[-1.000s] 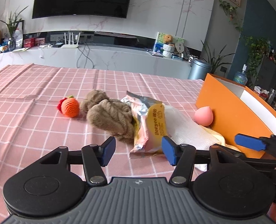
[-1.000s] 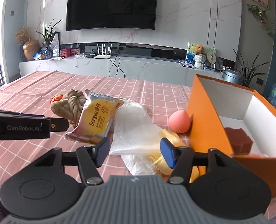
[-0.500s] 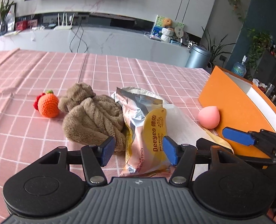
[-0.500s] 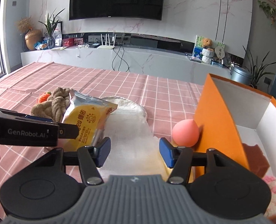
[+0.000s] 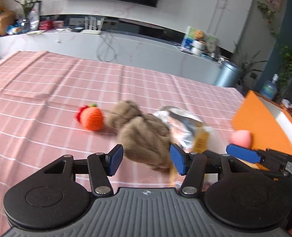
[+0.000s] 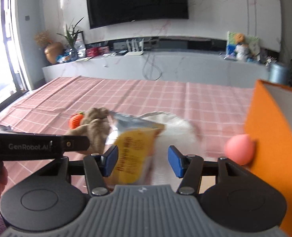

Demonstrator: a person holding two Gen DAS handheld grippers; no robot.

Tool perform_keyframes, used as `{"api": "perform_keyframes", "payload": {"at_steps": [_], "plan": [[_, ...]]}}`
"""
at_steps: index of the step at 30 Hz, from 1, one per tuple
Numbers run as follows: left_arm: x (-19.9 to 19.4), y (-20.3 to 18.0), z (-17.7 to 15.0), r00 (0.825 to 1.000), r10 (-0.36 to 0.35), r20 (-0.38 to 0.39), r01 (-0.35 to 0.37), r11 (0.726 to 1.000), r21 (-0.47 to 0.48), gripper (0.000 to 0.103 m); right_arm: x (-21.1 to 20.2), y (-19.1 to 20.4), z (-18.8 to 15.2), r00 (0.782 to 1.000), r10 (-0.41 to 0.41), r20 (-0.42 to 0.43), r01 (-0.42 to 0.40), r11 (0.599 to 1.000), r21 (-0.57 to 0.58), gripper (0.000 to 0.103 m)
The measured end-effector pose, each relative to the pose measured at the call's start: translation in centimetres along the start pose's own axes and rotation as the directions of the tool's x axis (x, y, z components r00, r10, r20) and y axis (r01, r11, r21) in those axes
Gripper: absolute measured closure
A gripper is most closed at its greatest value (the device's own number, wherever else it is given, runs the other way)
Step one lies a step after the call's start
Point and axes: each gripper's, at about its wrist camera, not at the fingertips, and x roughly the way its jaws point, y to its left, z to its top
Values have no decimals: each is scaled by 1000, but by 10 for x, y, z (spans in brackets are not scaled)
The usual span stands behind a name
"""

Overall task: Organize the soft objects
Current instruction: 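Grasp the brown fluffy towel with the left tool while the right tool grasps the yellow Deeyeo bag, then lift towel and yellow bag and carry both over the orange box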

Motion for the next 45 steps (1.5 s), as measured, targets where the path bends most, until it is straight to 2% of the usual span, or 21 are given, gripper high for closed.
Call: {"api": "perform_keyframes", "payload": {"at_steps": [7,9,15,19,20,22,27,30,45], "plan": [[24,13,15,999,-6,-32,4,998,-57,39,27,13,4,998,26,-53,-26,1000,1,45],[33,15,15,999,-14,-44,11,997,-75,39,35,12,5,997,18,-73,-18,1000,8,41],[56,16,13,997,-37,-64,28,992,-122,36,50,9,4,994,-2,-105,3,1000,15,41],[65,15,12,996,-67,-62,56,985,-160,36,54,9,3,994,-16,-105,16,1000,6,48],[66,15,11,995,-74,-62,63,984,-169,37,54,9,3,994,-17,-104,17,1000,0,51],[67,13,9,993,-97,-59,85,980,-178,49,53,12,2,994,-18,-104,17,1000,-10,53],[57,6,10,996,-74,-47,66,986,-152,65,49,14,0,995,-26,-100,24,999,-21,59],[48,6,10,998,-62,-33,57,987,-153,68,43,14,1,996,-19,-92,17,1000,-17,63],[-9,4,15,999,4,40,0,995,-96,71,-17,13,8,999,37,5,-37,999,18,63]]}}
